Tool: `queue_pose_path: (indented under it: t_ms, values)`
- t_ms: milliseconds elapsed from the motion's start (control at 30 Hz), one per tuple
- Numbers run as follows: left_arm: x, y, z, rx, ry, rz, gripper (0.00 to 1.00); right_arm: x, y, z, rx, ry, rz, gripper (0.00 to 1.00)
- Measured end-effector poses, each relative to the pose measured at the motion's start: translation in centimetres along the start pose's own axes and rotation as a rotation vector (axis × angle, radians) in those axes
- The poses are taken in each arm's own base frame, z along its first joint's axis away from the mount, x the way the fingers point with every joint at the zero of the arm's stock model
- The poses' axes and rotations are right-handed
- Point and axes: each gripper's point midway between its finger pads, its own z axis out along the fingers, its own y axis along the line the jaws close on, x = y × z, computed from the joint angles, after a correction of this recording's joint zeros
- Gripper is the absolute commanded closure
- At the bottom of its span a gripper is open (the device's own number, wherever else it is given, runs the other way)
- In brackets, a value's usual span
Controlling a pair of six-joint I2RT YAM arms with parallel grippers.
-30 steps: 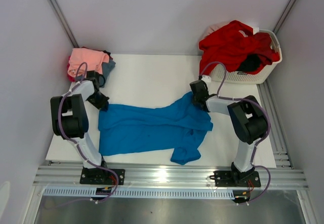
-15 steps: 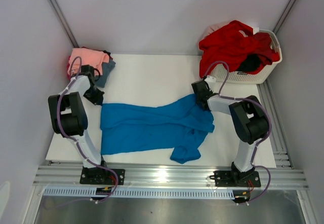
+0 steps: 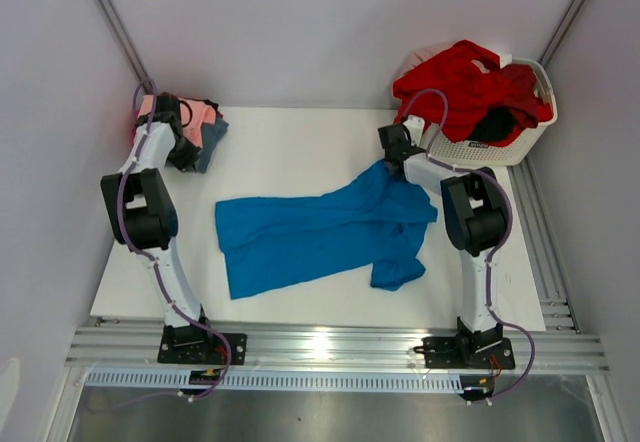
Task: Fold and stack the t-shirts
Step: Fold the flattened tshirt in 1/3 of the way
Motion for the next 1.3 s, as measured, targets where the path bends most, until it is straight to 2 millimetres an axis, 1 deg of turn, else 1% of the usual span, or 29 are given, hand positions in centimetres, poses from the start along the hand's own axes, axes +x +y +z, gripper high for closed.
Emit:
queue_pose_path:
  t_ms: [33, 67, 133, 167, 200, 233, 267, 300, 333, 367, 433, 500, 567, 633, 700, 767, 833, 900, 1000, 1067, 1133, 1200, 1300]
  values:
    - [-0.1, -0.3, 0.0, 0.011, 0.003, 0.005, 0.99, -0.1, 0.3, 0.4, -0.002, 0.003, -0.005, 1.0]
    - [-0.1, -0.6, 0.0, 0.024, 0.007, 0.009, 0.99, -0.1, 0.8, 0.8, -0.005, 0.007, -0.012, 0.98]
    - [-0.2, -1.1, 0.0, 0.047, 0.013, 0.019, 0.94, -0.2, 1.6, 1.6, -0.01, 0.015, -0.026, 0.9]
    - [-0.2, -1.4, 0.0, 0.058, 0.015, 0.023, 0.88, -0.3, 1.9, 1.8, -0.011, 0.015, -0.032, 0.81]
    - [0.0, -1.6, 0.0, 0.067, 0.018, 0.03, 0.81, -0.2, 2.0, 2.0, -0.013, 0.016, -0.037, 0.74]
    - [0.1, -1.8, -0.1, 0.081, 0.017, 0.038, 0.73, -0.2, 2.1, 2.0, -0.014, 0.018, -0.041, 0.62]
    - [0.3, -2.0, 0.0, 0.095, 0.008, 0.042, 0.6, 0.0, 2.0, 2.0, -0.012, 0.021, -0.048, 0.43]
    - [1.1, -1.7, -0.1, 0.098, 0.015, 0.055, 0.55, -0.1, 2.2, 1.9, -0.015, 0.017, -0.05, 0.38]
    - [1.9, -1.7, -0.3, 0.113, 0.015, 0.063, 0.49, -0.1, 2.1, 1.7, -0.016, 0.011, -0.059, 0.35]
    - [3.0, -1.4, -0.7, 0.124, 0.023, 0.076, 0.42, 0.1, 1.9, 1.5, -0.021, 0.009, -0.069, 0.24]
    - [5.1, -1.1, -2.0, 0.15, 0.027, 0.103, 0.37, 0.6, 1.1, 0.4, -0.022, 0.016, -0.094, 0.22]
    - [6.8, -1.1, -3.8, 0.2, 0.017, 0.123, 0.36, 0.3, 0.7, -1.0, -0.036, 0.004, -0.109, 0.22]
    - [7.9, -1.6, -6.0, 0.265, -0.006, 0.139, 0.36, -0.8, 0.4, -2.8, -0.056, -0.025, -0.105, 0.22]
    - [8.7, -1.8, -7.6, 0.323, -0.032, 0.138, 0.36, -2.2, 0.1, -4.8, -0.081, -0.061, -0.086, 0.23]
    - [9.6, -1.3, -8.2, 0.333, -0.033, 0.131, 0.38, -3.5, -0.1, -6.6, -0.106, -0.097, -0.061, 0.23]
    - [10.5, -0.6, -7.7, 0.307, -0.012, 0.124, 0.4, -4.2, -0.4, -8.3, -0.13, -0.123, -0.042, 0.24]
    - [11.4, 0.3, -6.2, 0.245, 0.018, 0.122, 0.41, -4.3, -0.7, -9.3, -0.147, -0.136, -0.03, 0.24]
    - [12.0, 1.4, -4.8, 0.176, 0.043, 0.126, 0.43, -3.4, -1.1, -9.6, -0.152, -0.127, -0.036, 0.25]
    - [13.0, 2.5, -3.3, 0.109, 0.083, 0.127, 0.47, -1.6, -1.6, -9.6, -0.156, -0.094, -0.048, 0.26]
    - [13.4, 2.6, -2.9, 0.105, 0.11, 0.116, 0.53, -0.6, -1.8, -9.6, -0.159, -0.073, -0.055, 0.26]
    - [13.8, 2.5, -2.4, 0.112, 0.147, 0.094, 0.54, 0.0, -1.9, -9.8, -0.166, -0.063, -0.057, 0.26]
    - [14.1, 2.7, -1.7, 0.109, 0.18, 0.071, 0.54, 0.1, -2.0, -10.2, -0.175, -0.062, -0.054, 0.26]
    - [14.3, 3.2, -0.7, 0.077, 0.205, 0.062, 0.54, -0.5, -2.0, -11.3, -0.198, -0.083, -0.041, 0.26]
